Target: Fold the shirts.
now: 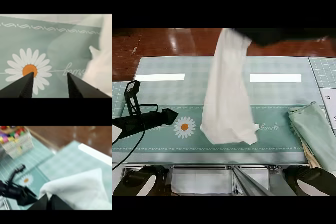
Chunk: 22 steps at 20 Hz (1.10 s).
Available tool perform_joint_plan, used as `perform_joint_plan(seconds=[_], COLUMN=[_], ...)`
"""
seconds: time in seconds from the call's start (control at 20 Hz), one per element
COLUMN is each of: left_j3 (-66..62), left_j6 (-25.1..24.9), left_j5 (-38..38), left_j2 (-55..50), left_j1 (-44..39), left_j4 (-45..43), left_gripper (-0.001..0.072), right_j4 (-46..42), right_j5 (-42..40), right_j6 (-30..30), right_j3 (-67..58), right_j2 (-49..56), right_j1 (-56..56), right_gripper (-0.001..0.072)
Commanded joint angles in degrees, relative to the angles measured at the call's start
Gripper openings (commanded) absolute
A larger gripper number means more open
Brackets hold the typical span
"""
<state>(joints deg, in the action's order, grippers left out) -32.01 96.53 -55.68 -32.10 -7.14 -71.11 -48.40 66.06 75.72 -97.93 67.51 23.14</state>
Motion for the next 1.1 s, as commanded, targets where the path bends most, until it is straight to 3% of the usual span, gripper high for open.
perform_joint_plan(seconds=[0.0, 0.2, 0.4, 0.45, 0.5, 0.55, 0.75, 0.9, 1.05], left_j3=[0.0, 0.0, 0.0, 0.0, 0.0, 0.0, 0.0, 0.0, 0.6], left_j6=[0.0, 0.0, 0.0, 0.0, 0.0, 0.0, -0.1, 0.0, 0.7], left_j5=[0.2, 0.2, 0.2, 0.2, 0.2, 0.2, 0.2, 0.2, 0.1], left_j2=[0.0, -0.1, -0.1, -0.1, -0.1, -0.1, -0.1, -0.1, -0.1], left_j1=[0.1, 0.1, 0.1, 0.1, 0.1, 0.1, 0.1, 0.1, 0.1], left_j4=[-0.9, -0.9, -0.9, -0.9, -0.9, -0.9, -0.9, -1.4, -4.3], left_gripper=[0.0508, 0.0508, 0.0508, 0.0508, 0.0508, 0.0508, 0.0508, 0.0508, 0.0509], right_j4=[-5.6, -2.2, 2.4, 4.3, 5.9, 5.9, 4.0, 2.6, -6.9], right_j5=[-2.0, -11.2, -12.4, -13.2, -13.9, -14.2, -6.6, -4.3, -0.1], right_j6=[2.7, 2.7, 2.1, 1.4, 1.3, 1.3, 1.3, 1.4, 2.9], right_j3=[17.0, 38.4, 42.6, 42.6, 42.5, 42.0, 34.5, 31.7, 33.7], right_j2=[0.7, 1.1, 6.0, 7.0, 7.5, 7.5, 5.5, -1.6, -8.5], right_j1=[2.8, 2.8, 2.8, 2.8, 2.8, 2.6, -4.7, -17.9, -32.7], right_gripper=[0.0019, 0.0019, 0.002, 0.0062, 0.0279, 0.0401, 0.0403, 0.0403, 0.0403])
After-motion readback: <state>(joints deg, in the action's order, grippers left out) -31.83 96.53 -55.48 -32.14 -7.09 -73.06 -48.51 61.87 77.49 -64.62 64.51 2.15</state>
